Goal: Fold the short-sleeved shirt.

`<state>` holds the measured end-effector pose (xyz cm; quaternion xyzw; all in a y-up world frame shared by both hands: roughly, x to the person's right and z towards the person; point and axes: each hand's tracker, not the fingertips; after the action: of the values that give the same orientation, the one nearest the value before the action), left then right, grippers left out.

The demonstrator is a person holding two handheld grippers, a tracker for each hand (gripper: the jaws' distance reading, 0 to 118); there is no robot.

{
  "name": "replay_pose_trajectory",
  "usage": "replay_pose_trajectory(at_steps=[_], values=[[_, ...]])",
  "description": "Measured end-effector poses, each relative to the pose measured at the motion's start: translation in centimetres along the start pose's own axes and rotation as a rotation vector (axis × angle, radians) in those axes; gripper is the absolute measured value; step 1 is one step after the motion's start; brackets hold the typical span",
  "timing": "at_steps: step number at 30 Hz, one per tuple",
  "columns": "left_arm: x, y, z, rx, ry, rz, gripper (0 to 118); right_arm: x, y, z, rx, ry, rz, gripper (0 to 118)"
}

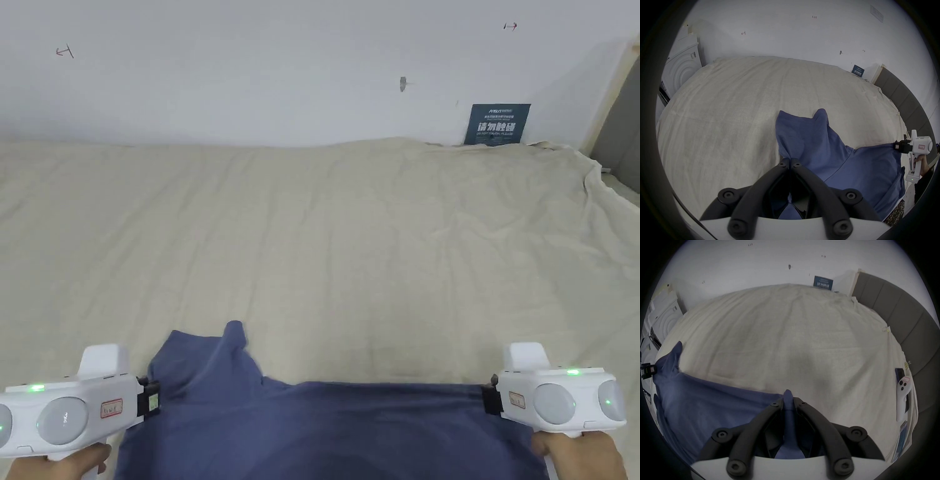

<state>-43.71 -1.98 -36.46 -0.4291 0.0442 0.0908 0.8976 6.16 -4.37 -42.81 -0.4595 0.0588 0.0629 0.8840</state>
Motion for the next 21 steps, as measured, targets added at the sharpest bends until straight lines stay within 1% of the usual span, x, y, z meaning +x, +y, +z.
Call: replay_pose_trajectory(at_steps=[2,5,9,11,16,21], values=[[-0.2,-0.4,0.8,0.018,0.001,0.008,0,0.4,-0.3,2.1,0.053,0.02,-0.018,9],[-0.8,-0.7,2.3,0.04,-0.001,0.038,0,1.1,-1.1,6.0,0.134,0.054,-0.024,9],[-1.2,-1.9,5.1,0.057,-0.004,0.053,0,2.2,-2.7,11.4,0.212,0.106,-0.017,9],[-1.4,-2.8,6.7,0.062,-0.008,0.048,0,2.8,-3.8,13.5,0.246,0.137,0.005,9],[-1.7,-5.9,10.4,0.056,-0.017,0.034,0,3.5,-7.6,17.8,0.271,0.162,0.026,9],[-2.2,-10.1,12.4,0.038,-0.002,0.013,0,3.6,-12.3,19.4,0.263,0.175,0.035,9]])
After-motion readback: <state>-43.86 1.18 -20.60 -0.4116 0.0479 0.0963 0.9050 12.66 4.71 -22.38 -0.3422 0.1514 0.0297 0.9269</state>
